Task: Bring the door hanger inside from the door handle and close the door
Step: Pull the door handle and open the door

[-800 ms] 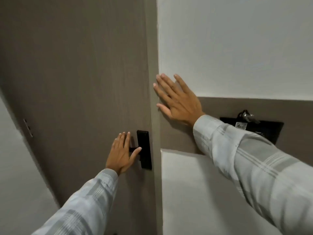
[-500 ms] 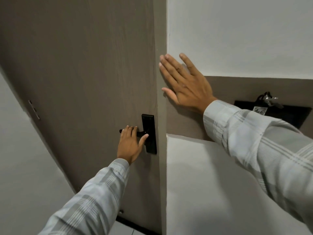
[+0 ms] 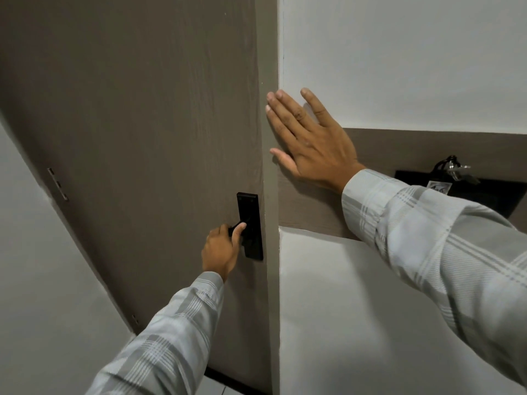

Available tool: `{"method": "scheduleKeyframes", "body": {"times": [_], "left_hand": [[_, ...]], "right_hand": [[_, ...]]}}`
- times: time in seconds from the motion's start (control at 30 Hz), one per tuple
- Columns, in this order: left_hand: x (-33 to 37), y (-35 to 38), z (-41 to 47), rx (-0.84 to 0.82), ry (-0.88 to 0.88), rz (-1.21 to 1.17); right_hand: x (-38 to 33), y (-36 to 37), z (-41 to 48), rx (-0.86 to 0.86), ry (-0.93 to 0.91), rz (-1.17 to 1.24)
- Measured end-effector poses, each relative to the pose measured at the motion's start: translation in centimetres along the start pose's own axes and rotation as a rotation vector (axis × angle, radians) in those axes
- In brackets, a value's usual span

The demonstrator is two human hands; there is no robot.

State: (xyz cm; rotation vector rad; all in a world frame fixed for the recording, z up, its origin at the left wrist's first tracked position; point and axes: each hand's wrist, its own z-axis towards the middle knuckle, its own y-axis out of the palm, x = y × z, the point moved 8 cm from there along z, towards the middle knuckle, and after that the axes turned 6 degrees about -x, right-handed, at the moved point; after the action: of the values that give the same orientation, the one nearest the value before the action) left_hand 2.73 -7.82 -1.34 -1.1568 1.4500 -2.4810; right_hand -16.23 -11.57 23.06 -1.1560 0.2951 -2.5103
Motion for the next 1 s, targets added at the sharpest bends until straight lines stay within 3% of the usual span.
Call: {"method": "scheduleKeyframes", "body": {"times": [0.33,0.43,0.53,0.6,1.0], "left_hand": [[-1.6,1.0,-0.8,-0.112,-0.052,-0.097],[-1.6,-0.7,-1.6,-0.084,0.062,-0.053],[-0.2,-3.5,-1.7,0.031,0.314,0.195],[0.2,-4.2,-2.0,0.030,0.392,0.326],[-0.7,-6.8,-5.2,0.026,0.391,0.382]], "right_hand": [[0.0,0.1,-0.1,-0.021,0.000,0.009],[0.0,0.2,-0.1,-0.023,0.001,0.011],[0.1,0.4,-0.1,-0.043,0.005,0.007],[0.0,0.4,-0.1,-0.070,0.004,0.012],[-2.2,0.6,-3.9,-0.160,0.159,0.211]]}}
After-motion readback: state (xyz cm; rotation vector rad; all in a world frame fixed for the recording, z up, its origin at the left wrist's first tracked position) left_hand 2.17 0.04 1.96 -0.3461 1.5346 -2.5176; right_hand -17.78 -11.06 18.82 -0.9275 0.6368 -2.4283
